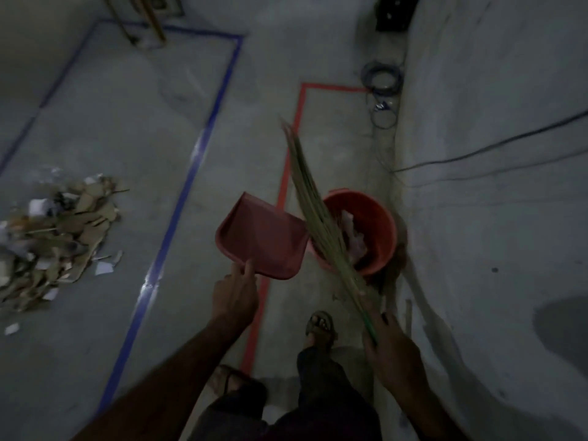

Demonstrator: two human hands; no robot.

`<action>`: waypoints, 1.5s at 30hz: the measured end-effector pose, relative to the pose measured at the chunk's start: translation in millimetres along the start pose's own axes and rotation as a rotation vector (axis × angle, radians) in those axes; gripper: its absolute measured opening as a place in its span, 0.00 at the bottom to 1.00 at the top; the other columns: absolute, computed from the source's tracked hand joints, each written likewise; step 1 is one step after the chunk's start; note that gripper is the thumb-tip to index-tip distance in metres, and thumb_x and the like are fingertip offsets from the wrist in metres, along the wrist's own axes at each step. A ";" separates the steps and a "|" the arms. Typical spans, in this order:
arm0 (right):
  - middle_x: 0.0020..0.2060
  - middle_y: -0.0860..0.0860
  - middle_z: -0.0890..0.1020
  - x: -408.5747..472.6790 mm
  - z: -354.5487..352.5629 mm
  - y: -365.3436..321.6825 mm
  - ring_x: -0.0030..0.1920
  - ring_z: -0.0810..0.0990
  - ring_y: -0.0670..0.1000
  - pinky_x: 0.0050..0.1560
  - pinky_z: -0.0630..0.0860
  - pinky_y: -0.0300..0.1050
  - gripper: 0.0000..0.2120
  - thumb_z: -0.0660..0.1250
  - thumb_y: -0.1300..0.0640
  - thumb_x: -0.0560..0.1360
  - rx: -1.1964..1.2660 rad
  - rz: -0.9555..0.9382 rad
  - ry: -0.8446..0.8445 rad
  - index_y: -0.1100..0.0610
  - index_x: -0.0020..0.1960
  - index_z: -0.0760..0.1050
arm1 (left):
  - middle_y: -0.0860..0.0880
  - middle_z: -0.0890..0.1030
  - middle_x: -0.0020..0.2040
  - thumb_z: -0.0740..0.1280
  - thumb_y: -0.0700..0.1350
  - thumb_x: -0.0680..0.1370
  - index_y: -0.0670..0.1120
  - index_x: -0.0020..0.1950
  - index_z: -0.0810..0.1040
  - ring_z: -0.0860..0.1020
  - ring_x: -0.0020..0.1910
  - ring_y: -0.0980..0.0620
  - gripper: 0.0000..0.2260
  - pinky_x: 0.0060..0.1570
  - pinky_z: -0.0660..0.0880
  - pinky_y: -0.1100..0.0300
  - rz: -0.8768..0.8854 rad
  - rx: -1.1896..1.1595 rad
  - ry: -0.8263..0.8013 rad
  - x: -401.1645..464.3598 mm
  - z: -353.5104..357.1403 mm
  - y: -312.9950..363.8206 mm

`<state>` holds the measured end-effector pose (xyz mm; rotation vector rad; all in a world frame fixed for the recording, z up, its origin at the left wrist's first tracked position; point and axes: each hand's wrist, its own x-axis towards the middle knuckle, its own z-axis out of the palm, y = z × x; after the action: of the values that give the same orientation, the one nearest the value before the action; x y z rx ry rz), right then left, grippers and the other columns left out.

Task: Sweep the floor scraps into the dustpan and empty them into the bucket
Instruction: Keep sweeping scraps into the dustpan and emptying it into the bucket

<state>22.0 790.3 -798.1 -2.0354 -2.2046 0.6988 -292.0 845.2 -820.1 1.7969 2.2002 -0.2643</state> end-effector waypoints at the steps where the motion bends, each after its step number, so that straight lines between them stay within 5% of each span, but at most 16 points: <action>1: 0.60 0.53 0.77 1.3 -3.5 -20.2 0.55 0.79 0.58 0.49 0.79 0.52 0.32 0.70 0.55 0.76 -0.014 -0.021 -0.014 0.47 0.77 0.64 | 0.43 0.76 0.53 0.63 0.45 0.79 0.46 0.64 0.72 0.80 0.41 0.39 0.14 0.37 0.72 0.50 -0.025 -0.024 0.038 -9.2 -8.1 -19.0; 8: 0.54 0.52 0.74 10.0 -4.3 -170.6 0.37 0.79 0.53 0.28 0.76 0.48 0.37 0.69 0.52 0.76 -0.009 -0.326 -0.018 0.44 0.80 0.56 | 0.43 0.76 0.50 0.62 0.46 0.81 0.47 0.62 0.70 0.78 0.38 0.42 0.10 0.33 0.70 0.54 -0.256 -0.213 0.305 -84.0 -56.5 -161.3; 18: 0.42 0.48 0.68 -2.0 44.8 -358.8 0.27 0.75 0.54 0.24 0.66 0.45 0.42 0.75 0.55 0.72 -0.065 -0.588 -0.106 0.42 0.79 0.57 | 0.46 0.76 0.41 0.72 0.42 0.74 0.46 0.58 0.76 0.77 0.30 0.47 0.14 0.28 0.61 0.58 -0.693 -0.207 0.403 -201.9 -40.7 -341.2; 23: 0.44 0.47 0.66 -7.3 75.4 -414.2 0.31 0.74 0.50 0.29 0.74 0.49 0.42 0.66 0.48 0.77 -0.154 -0.675 -0.185 0.33 0.78 0.40 | 0.45 0.77 0.48 0.66 0.45 0.79 0.47 0.61 0.72 0.79 0.37 0.46 0.11 0.32 0.69 0.55 -0.870 -0.282 0.351 -245.6 -16.6 -400.5; 29: 0.43 0.48 0.67 5.9 99.6 -483.9 0.27 0.69 0.46 0.25 0.69 0.44 0.40 0.68 0.51 0.77 -0.225 -0.757 -0.254 0.36 0.79 0.48 | 0.44 0.76 0.40 0.73 0.42 0.74 0.45 0.51 0.75 0.76 0.28 0.44 0.10 0.27 0.64 0.58 -0.988 -0.351 0.427 -265.0 7.2 -452.2; 37: 0.45 0.48 0.67 52.8 154.5 -608.1 0.31 0.68 0.46 0.26 0.61 0.38 0.35 0.61 0.47 0.80 -0.300 -0.842 -0.303 0.38 0.80 0.46 | 0.45 0.75 0.38 0.74 0.42 0.73 0.44 0.51 0.77 0.75 0.27 0.45 0.10 0.25 0.65 0.59 -1.076 -0.325 0.415 -254.4 15.4 -541.6; 45: 0.48 0.47 0.66 126.7 202.9 -734.9 0.36 0.70 0.48 0.30 0.64 0.40 0.35 0.59 0.46 0.81 -0.338 -0.832 -0.354 0.40 0.81 0.43 | 0.42 0.76 0.37 0.78 0.39 0.67 0.41 0.53 0.79 0.75 0.24 0.42 0.17 0.22 0.68 0.58 -1.121 -0.312 0.310 -208.3 1.0 -667.8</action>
<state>-747.6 835.7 -744.4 -0.8972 -3.1819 0.6261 -906.9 514.5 -777.8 0.3149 3.0206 0.1567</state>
